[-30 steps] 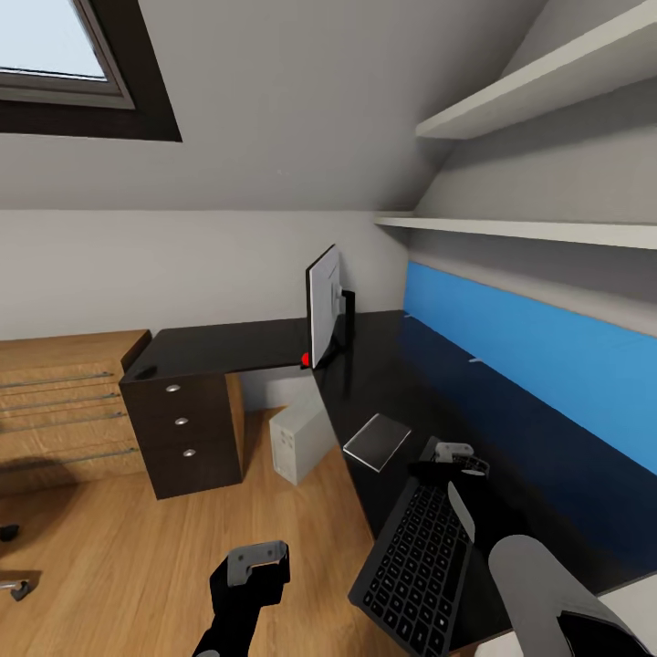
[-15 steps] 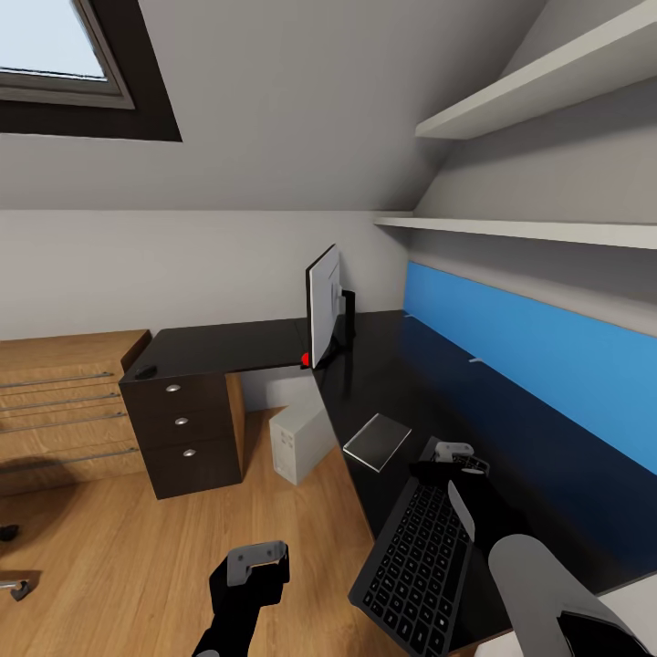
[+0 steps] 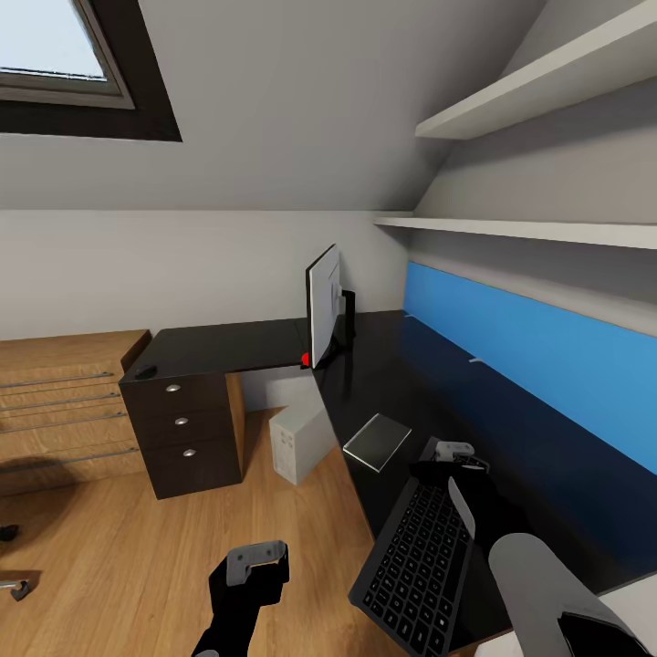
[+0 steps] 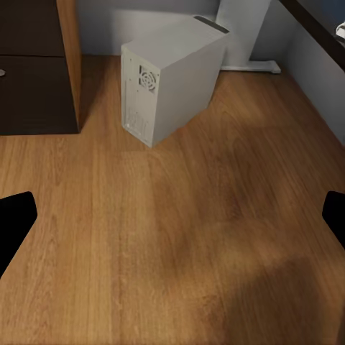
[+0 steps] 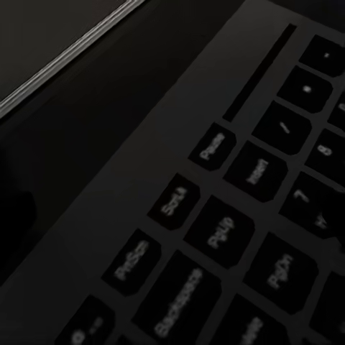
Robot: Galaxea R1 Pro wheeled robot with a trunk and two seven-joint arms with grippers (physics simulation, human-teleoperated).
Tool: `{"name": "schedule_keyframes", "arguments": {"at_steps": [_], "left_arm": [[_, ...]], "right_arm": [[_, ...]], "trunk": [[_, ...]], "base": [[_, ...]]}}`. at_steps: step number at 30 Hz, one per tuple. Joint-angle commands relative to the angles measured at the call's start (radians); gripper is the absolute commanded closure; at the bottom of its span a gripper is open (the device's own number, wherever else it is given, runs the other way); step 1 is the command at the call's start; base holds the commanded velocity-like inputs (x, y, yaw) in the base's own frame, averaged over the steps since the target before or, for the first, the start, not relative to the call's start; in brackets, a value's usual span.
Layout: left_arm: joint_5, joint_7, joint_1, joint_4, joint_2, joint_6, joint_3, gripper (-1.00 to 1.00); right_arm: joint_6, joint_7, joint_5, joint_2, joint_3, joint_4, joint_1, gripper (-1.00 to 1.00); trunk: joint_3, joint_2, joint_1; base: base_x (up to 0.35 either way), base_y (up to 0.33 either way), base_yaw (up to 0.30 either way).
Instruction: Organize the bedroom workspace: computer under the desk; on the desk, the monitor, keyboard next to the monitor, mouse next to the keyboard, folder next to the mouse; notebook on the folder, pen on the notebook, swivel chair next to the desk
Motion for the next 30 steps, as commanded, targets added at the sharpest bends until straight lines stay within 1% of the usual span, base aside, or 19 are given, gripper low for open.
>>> {"name": "schedule_keyframes", "arguments": {"at_steps": [1,9,21,30], "left_arm": [[0.006,0.006,0.0,-0.002,0.0,0.003,0.0,-1.0],[0.006,0.006,0.0,-0.002,0.001,0.003,0.001,-1.0],[0.005,0.006,0.0,-0.002,0.002,0.003,0.001,-1.0],[0.005,0.006,0.0,-0.002,0.003,0.003,0.001,-1.0]], "right_arm": [[0.009,0.008,0.012,0.001,-0.008,0.049,0.0,-1.0],[0.013,0.007,0.012,0.001,-0.009,0.048,0.0,-1.0],[0.014,0.007,0.012,0.001,-0.01,0.049,0.0,-1.0],[0.015,0.008,0.013,0.001,-0.01,0.048,0.0,-1.0]], "trunk": [[-0.001,0.0,0.0],[-0.001,0.0,0.0],[-0.001,0.0,0.0],[-0.001,0.0,0.0]], "base": [[0.0,0.0,0.0],[0.0,0.0,-0.04],[0.0,0.0,-0.198],[0.0,0.046,-0.026]]}}
